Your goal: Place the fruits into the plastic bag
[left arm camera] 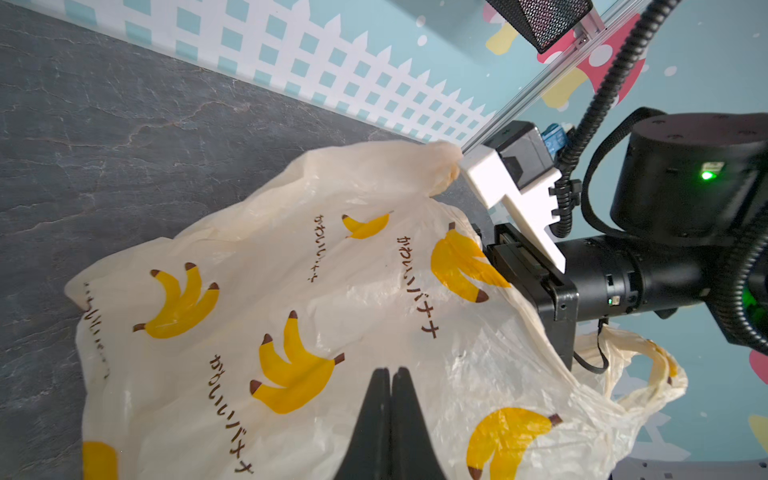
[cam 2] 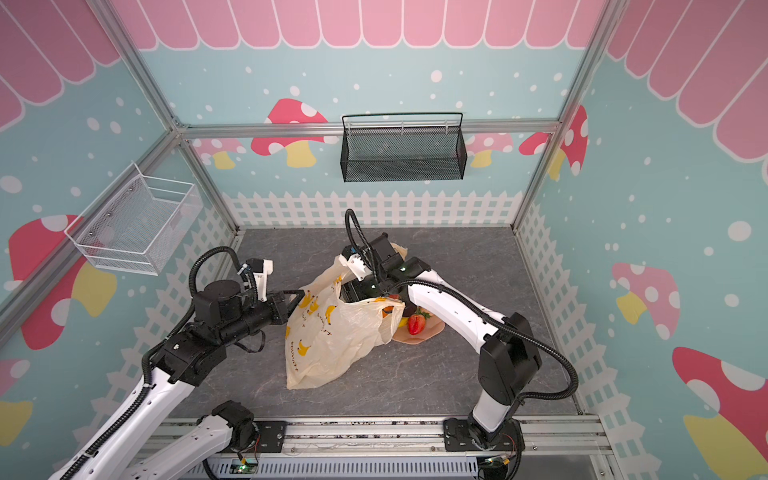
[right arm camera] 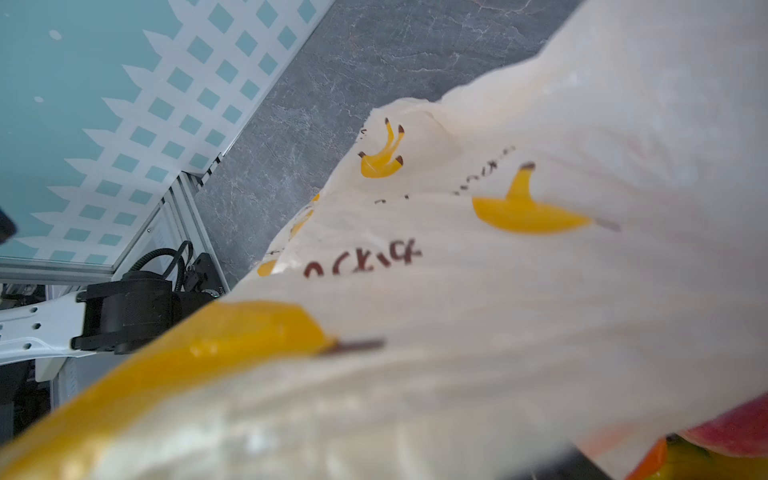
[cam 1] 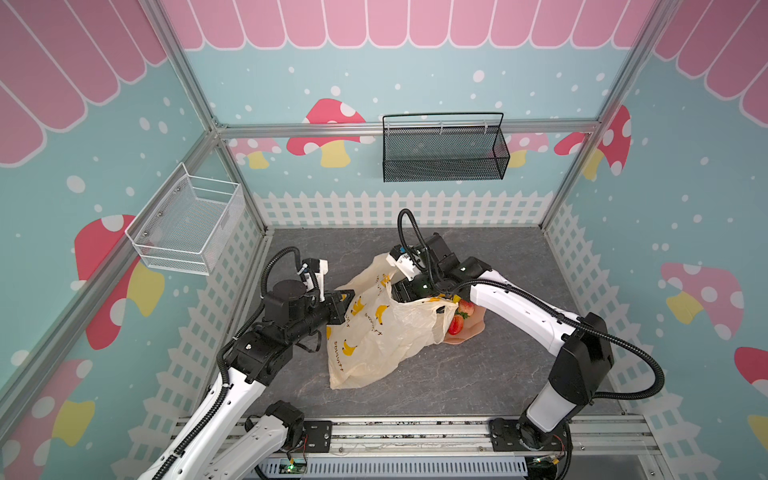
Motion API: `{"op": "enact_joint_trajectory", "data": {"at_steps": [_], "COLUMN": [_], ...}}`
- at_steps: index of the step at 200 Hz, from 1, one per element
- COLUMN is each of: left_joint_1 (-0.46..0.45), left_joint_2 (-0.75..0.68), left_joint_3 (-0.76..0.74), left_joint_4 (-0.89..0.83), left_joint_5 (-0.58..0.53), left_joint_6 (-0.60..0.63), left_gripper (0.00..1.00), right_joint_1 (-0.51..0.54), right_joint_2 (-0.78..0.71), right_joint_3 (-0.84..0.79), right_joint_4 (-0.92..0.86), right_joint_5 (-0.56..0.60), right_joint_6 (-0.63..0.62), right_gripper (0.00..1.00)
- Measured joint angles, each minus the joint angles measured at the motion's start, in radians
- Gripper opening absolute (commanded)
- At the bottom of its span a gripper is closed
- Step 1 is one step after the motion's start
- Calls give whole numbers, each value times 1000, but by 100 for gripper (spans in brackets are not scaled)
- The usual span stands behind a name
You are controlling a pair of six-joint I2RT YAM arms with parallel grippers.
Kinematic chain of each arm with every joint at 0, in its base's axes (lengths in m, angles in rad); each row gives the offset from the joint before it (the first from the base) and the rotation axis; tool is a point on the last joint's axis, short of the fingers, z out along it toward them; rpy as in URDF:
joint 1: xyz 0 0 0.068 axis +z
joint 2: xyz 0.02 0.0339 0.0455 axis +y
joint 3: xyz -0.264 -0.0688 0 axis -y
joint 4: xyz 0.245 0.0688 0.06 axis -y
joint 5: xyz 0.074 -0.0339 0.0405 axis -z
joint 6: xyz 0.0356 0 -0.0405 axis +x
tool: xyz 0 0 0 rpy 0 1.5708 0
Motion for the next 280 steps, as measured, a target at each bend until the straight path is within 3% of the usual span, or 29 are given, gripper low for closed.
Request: {"op": "enact_joint_trajectory", "data": {"at_steps": [5,14,47,57,99,133,208,280], "left_joint_1": [-1,-2,-57,-93,-273,-361,-374,-374], "left_joint_2": [0,2,69,106,261,303,384,450], "left_joint_3": [0,2,80,117,220,250,364,407], "left_joint_4": [0,1,4,10,9,-57,-184,-270], "left_joint_5": [1,5,16,18,-6,-40,-148,-150], "left_joint_6": [-6,-20,-127,-167,-300,-339,-355,-319], "left_gripper": [23,34,63,67,70,70,69,47], "right_joint_1": [0,0,1,1,1,1,3,4], "right_joint_2": [-2,-5,-8,-8,-21,-23,-24,-29], "right_joint_3": [-7,-27,-105,-117,-138,-138,-142,-154], "right_joint_4": [6,19,57,66,100,113,115,118], "right_joint_5": [-7,-19,-53,-62,-72,-76,-80,-69], "right_joint_6": [4,11,40,47,64,69,69,71], "right_gripper": [77,77,76,76,76,75,74,74]}}
